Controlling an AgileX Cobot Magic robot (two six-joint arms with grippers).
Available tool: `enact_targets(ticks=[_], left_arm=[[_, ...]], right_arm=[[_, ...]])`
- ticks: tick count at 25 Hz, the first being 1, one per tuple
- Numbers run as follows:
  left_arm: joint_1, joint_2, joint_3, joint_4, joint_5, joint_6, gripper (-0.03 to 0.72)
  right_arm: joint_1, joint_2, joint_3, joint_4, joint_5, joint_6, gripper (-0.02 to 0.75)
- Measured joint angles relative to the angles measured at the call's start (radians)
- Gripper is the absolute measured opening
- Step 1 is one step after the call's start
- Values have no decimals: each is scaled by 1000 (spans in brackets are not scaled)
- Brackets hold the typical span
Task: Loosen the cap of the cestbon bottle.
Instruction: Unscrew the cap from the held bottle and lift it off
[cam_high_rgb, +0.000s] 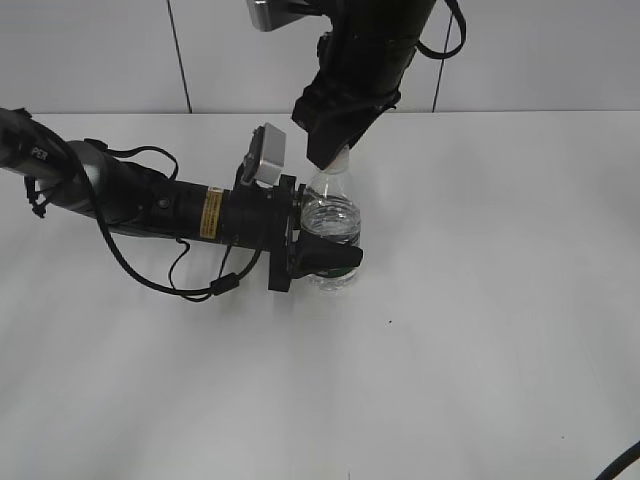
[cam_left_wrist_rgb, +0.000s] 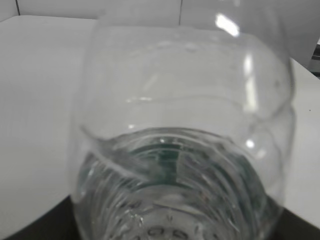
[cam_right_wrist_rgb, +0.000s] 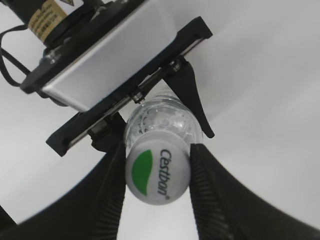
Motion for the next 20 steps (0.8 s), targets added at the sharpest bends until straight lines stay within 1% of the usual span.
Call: enact_targets(ticks=[20], left_arm=[[0, -1, -5, 21, 0, 2, 402]], right_arm=[[0, 0, 0, 8, 2, -695, 297]])
